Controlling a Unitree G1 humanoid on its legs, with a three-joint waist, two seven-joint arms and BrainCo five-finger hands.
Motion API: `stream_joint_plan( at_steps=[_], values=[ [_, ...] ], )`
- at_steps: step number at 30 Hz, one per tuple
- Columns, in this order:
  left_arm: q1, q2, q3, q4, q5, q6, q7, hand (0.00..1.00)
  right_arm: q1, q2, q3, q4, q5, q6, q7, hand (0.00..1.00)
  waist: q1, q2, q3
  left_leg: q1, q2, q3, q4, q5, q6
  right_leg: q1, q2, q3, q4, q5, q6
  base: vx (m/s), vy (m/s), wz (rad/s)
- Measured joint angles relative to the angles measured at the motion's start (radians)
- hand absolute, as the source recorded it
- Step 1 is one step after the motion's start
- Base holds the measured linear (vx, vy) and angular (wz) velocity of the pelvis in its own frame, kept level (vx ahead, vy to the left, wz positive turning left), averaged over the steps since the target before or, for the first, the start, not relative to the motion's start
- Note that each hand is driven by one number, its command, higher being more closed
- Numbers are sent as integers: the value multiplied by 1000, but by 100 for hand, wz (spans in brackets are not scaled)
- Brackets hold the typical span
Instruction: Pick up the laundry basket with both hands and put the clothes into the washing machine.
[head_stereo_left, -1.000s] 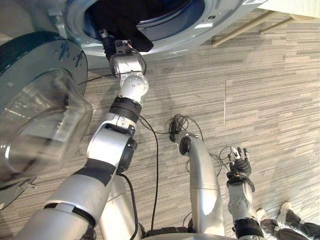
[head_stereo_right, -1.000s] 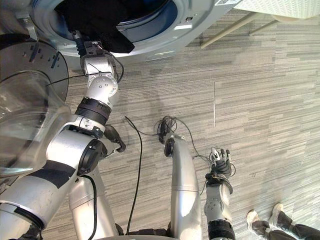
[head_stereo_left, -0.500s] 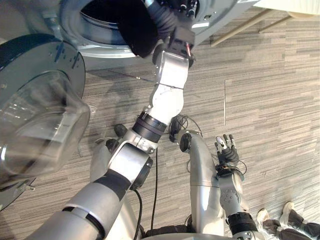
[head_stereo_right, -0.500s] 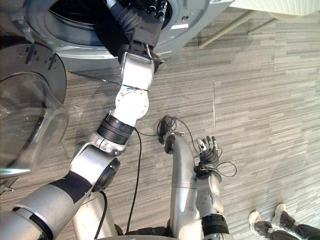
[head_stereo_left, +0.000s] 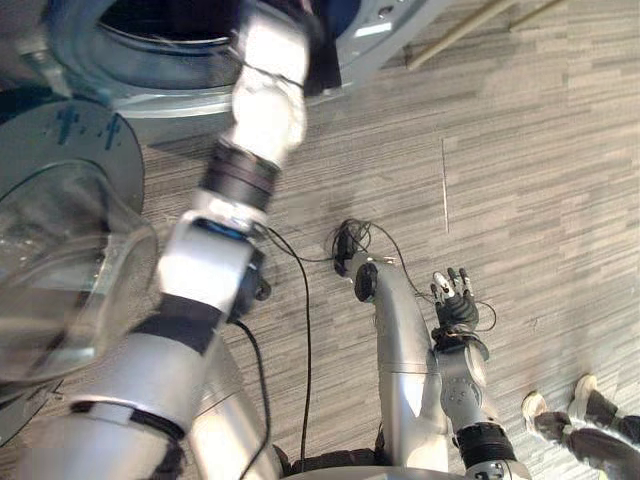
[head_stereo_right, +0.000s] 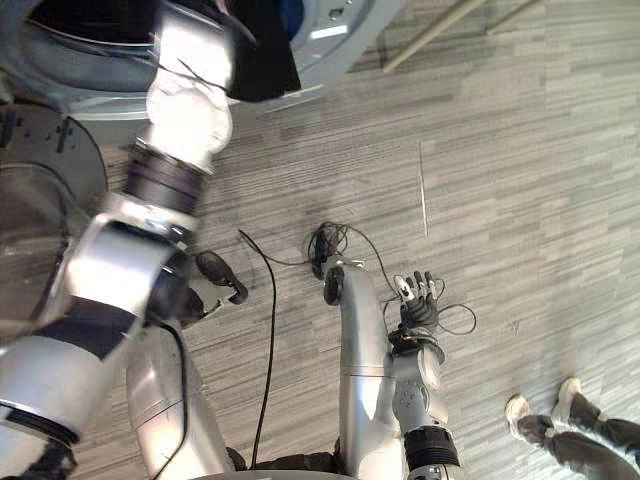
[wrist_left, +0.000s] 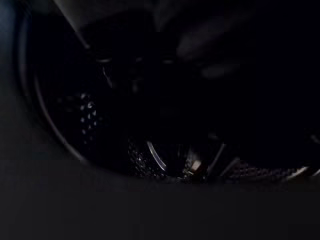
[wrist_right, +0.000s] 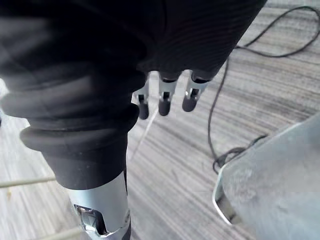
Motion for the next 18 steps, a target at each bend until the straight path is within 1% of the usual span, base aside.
stream_joint_plan(
  at_steps=[3,8,11,13,14,15,17,18],
  values=[
    [-51,50,1,39,13,-1,17,0,3,5,-24,-1,2,-10,-1,0,-4,2,7,-18,11,-5,8,0,0,-15,9,-7,4,0,0,-77,-24,-11],
    [-62,63,3,54,19,-10,17,0,5,11,-43,-4,5,-15,-5,0,-4,8,21,-56,14,-33,17,1,-1,-26,9,-31,3,0,0,-73,-12,1],
    [-63,67,3,66,19,-9,22,0,7,11,-44,-12,21,-19,-12,0,5,9,22,-88,11,-42,17,2,-2,-45,7,-43,1,0,0,-84,8,-1],
    [-85,69,-1,66,19,-10,41,0,7,12,-56,-12,22,-21,-24,0,19,11,25,-107,10,-54,17,3,-3,-52,6,-54,-3,0,0,-48,20,0],
    [-96,71,-3,66,19,-11,42,0,7,12,-62,-13,22,-21,-25,0,21,12,25,-112,9,-59,17,3,-3,-52,5,-55,-4,0,0,-39,30,7],
    [-130,78,-19,65,19,-16,56,0,7,11,-72,-14,22,-25,-28,0,21,12,26,-119,7,-68,17,4,-4,-52,5,-59,-5,11,-14,-38,35,9],
    [-212,91,-51,40,21,-19,81,0,7,10,-96,-19,22,-39,-36,0,22,13,28,-127,4,-77,17,4,-4,-53,4,-70,-6,19,-16,-36,34,5],
    [-268,113,-82,9,70,-23,108,0,7,9,-114,-28,23,-44,-40,0,21,13,28,-134,4,-80,20,4,-4,-54,3,-78,-7,19,-16,-32,34,-6]
  ],
)
